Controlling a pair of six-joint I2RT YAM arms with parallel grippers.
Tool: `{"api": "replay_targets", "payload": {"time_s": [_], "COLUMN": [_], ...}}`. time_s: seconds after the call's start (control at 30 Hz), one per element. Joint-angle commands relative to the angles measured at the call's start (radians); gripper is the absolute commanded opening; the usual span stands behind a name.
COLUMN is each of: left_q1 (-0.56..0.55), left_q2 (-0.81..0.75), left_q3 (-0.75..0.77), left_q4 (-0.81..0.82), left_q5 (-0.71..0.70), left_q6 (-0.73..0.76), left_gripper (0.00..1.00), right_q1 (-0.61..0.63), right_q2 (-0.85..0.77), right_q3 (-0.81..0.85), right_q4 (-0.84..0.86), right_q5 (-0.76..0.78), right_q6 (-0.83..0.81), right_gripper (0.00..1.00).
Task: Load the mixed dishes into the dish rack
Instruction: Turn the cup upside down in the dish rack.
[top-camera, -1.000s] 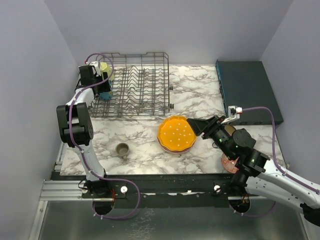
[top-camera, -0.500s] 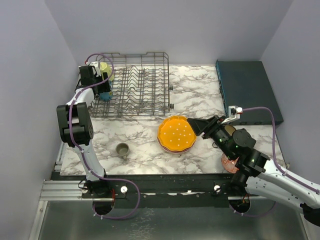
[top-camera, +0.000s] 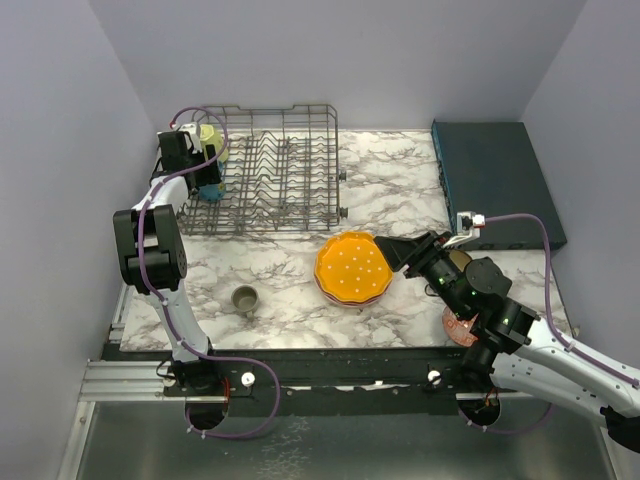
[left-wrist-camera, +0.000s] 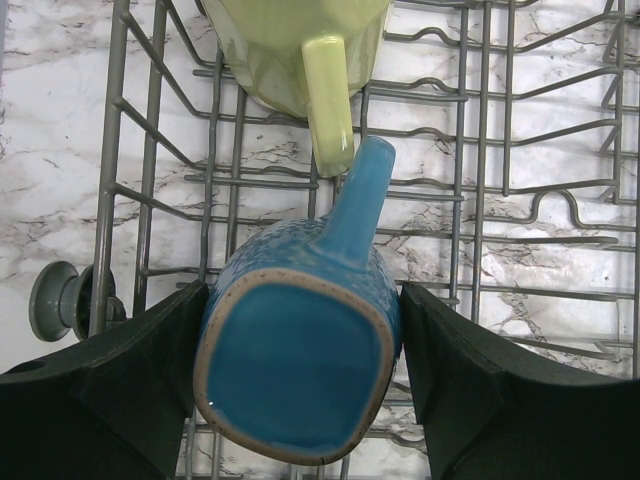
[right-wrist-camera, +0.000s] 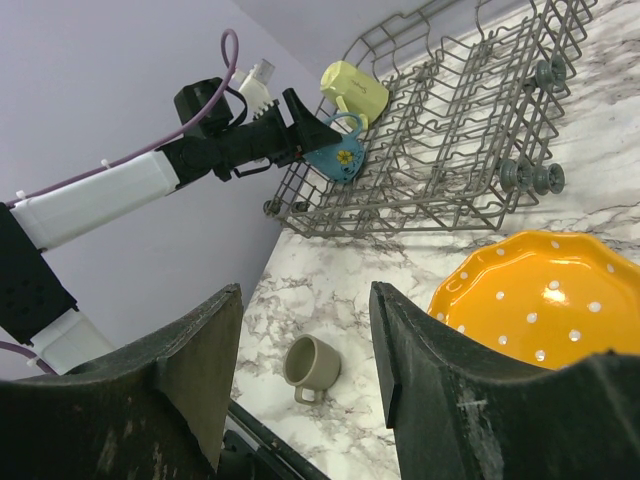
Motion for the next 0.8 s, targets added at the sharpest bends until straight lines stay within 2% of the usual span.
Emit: {"api": "replay_targets", "payload": {"time_s": [0.0,0.77], "left_q1": [0.006,0.005], "left_q2": [-0.001,-0.044], "left_q3": [0.022,0.004], "left_q4": [0.060,0.058], "left_q5": [-0.013,-0.024], "left_q6": [0.005,-0.004], "left_gripper": [0.98,0.99], "right_q1": [0.003,0.003], "right_q2": [0.002,-0.009], "right_q3": [-0.006,-0.015], "right_q4": [0.008,-0.002], "right_q5": [0.018,0.000], "right_q6": [-0.010,0.010], "right_gripper": [0.60,0.60]}}
